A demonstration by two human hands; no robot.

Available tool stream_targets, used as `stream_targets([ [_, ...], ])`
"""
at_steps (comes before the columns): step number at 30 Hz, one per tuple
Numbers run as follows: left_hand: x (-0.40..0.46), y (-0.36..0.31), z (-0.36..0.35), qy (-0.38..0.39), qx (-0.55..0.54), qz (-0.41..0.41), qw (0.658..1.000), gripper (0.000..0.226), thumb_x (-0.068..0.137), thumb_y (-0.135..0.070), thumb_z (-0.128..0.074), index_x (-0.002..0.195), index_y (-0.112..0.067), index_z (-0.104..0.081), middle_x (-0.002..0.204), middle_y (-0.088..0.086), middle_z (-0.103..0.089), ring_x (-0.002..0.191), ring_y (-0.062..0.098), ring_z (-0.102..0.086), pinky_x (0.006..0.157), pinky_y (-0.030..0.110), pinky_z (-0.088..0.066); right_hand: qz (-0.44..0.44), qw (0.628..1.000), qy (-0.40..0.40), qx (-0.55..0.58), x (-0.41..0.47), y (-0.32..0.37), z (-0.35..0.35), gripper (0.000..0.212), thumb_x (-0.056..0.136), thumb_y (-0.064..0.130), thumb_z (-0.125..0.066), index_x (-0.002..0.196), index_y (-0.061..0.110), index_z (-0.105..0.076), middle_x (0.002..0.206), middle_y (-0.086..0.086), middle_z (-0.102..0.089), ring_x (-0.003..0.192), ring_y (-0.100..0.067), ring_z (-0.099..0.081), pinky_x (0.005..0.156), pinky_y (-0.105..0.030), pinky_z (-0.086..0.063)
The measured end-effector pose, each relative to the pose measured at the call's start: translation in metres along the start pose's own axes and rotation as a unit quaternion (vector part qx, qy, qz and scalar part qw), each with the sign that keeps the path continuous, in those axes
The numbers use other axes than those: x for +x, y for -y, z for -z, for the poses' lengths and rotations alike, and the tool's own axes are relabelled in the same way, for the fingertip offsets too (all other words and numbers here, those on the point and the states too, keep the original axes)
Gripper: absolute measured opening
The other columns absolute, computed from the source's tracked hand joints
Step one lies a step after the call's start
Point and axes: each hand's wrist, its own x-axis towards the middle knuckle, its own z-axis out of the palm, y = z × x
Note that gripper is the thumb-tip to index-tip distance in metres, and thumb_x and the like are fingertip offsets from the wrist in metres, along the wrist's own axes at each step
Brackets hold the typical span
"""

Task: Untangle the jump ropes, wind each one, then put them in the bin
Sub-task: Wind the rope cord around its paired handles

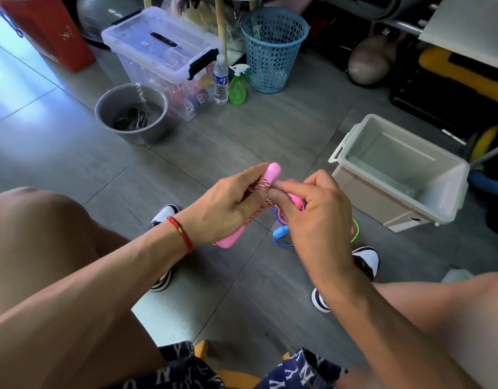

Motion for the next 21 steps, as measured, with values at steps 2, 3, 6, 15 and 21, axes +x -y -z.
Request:
stream_targets([
  [2, 0.0, 0.001, -0.001, 0.001, 0.002, 0.01, 1.0, 0.04, 0.106, -0.023, -0.048, 0.145, -0.012, -0.046, 0.116, 0.009, -0.069, 0.102, 0.015, -0.065, 0.096, 0.033, -0.051, 0.012, 1.0, -0.007, -0.006, -0.005, 0.001, -0.006, 0.014, 0.093, 0.038, -0.07, 0.1, 0.031, -0.079, 0.078, 0.01, -0.038, 0.069, -0.009, -0.046, 0.063, -0.038, -0.048],
  [3, -0.001, 0.0, -0.001, -0.002, 0.007, 0.02, 1.0, 0.048, 0.106, -0.021, -0.05, 0.153, -0.014, -0.039, 0.124, 0.002, -0.068, 0.111, 0.005, -0.062, 0.099, 0.019, -0.047, 0.006, 1.0, -0.005, 0.008, -0.007, 0.001, -0.008, 0.014, 0.094, 0.037, -0.07, 0.1, 0.029, -0.079, 0.078, 0.01, -0.039, 0.069, -0.009, -0.046, 0.063, -0.037, -0.047],
  [6, -0.002, 0.001, 0.002, 0.007, 0.018, 0.045, 0.999, 0.059, 0.106, -0.019, -0.05, 0.159, -0.019, -0.026, 0.135, -0.008, -0.063, 0.122, -0.001, -0.056, 0.1, 0.006, -0.039, -0.006, 0.999, 0.008, 0.052, -0.008, -0.002, -0.014, 0.013, 0.093, 0.034, -0.072, 0.096, 0.022, -0.077, 0.078, 0.014, -0.04, 0.067, -0.008, -0.044, 0.063, -0.029, -0.039],
  [15, -0.002, 0.004, 0.012, 0.057, 0.034, 0.046, 0.997, 0.064, 0.098, -0.031, -0.047, 0.159, -0.024, -0.028, 0.135, 0.001, -0.065, 0.121, 0.021, -0.063, 0.105, 0.043, -0.048, -0.022, 0.993, 0.083, 0.075, -0.005, -0.011, -0.015, 0.013, 0.09, 0.031, -0.075, 0.095, 0.021, -0.072, 0.079, 0.019, -0.04, 0.074, 0.005, -0.048, 0.067, -0.01, -0.03],
  [21, 0.0, 0.002, 0.009, 0.038, 0.008, 0.043, 0.998, 0.058, 0.101, -0.029, -0.049, 0.156, -0.025, -0.034, 0.131, -0.001, -0.066, 0.12, 0.014, -0.062, 0.103, 0.035, -0.047, -0.02, 0.992, 0.097, 0.073, -0.002, -0.016, -0.016, 0.018, 0.091, 0.038, -0.064, 0.093, 0.02, -0.064, 0.11, 0.005, -0.035, 0.104, -0.021, -0.056, 0.095, -0.038, -0.049],
])
